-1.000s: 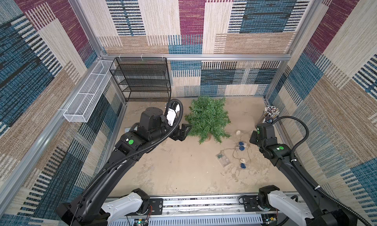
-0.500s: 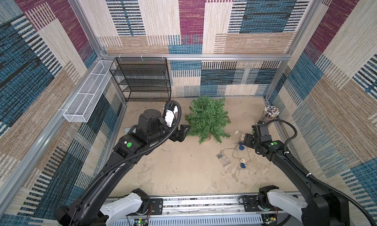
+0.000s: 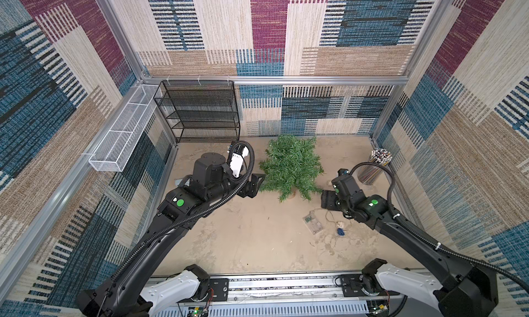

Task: Remove string lights from the small christmas tree
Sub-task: Place the light string at the center of the board, then adjust the light string at the center of the board.

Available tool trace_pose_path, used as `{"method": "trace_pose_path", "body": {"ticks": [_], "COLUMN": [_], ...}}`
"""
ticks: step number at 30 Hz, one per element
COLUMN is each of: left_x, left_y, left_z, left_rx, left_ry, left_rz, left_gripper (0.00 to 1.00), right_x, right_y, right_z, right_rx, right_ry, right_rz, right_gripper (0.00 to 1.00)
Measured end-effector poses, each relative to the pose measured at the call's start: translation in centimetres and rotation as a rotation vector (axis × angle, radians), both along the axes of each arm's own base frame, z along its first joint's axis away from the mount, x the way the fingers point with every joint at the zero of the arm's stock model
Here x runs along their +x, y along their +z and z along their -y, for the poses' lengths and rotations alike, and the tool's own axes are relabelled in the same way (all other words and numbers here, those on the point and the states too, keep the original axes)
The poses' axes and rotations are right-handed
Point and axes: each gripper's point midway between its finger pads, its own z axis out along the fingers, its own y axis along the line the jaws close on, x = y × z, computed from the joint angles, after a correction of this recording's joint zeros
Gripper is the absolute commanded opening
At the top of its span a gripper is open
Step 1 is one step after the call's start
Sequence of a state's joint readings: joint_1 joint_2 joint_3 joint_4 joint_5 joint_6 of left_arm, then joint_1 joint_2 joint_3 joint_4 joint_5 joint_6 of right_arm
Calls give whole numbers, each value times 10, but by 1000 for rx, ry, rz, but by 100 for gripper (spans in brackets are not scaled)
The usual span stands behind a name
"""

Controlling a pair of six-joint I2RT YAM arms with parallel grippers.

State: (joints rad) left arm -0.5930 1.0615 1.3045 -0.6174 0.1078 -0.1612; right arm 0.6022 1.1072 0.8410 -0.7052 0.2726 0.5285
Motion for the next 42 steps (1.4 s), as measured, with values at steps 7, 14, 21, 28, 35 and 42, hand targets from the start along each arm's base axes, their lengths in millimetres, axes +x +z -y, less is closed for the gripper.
{"method": "trace_pose_path", "body": {"ticks": [7, 14, 21, 28, 35, 42], "left_x": [1, 0, -3, -2, 0, 4], "left_y": [-2, 1, 6, 9, 11, 6], "left_z": [0, -1, -3, -4, -7, -5], "left_rx": [3, -2, -9, -10, -6, 3], "left_ry": [2, 2, 6, 10, 26, 26], "left_rz": [-4, 3, 17, 23, 31, 17], "left_gripper": [93, 92, 92, 92, 92, 92], "right_x": [-36, -25, -1, 23, 19, 20], "right_y": [-67, -102, -113, -115, -100, -49], "right_z": [-34, -34, -26, -2, 49, 42], "right_rx": [21, 25, 69, 140, 116, 130], "right_ry": [66, 12, -62, -178, -304, -250], "right_rz": [-109, -142, -106, -47, -27, 89], "right_gripper": [88, 88, 79, 69, 66, 66]}}
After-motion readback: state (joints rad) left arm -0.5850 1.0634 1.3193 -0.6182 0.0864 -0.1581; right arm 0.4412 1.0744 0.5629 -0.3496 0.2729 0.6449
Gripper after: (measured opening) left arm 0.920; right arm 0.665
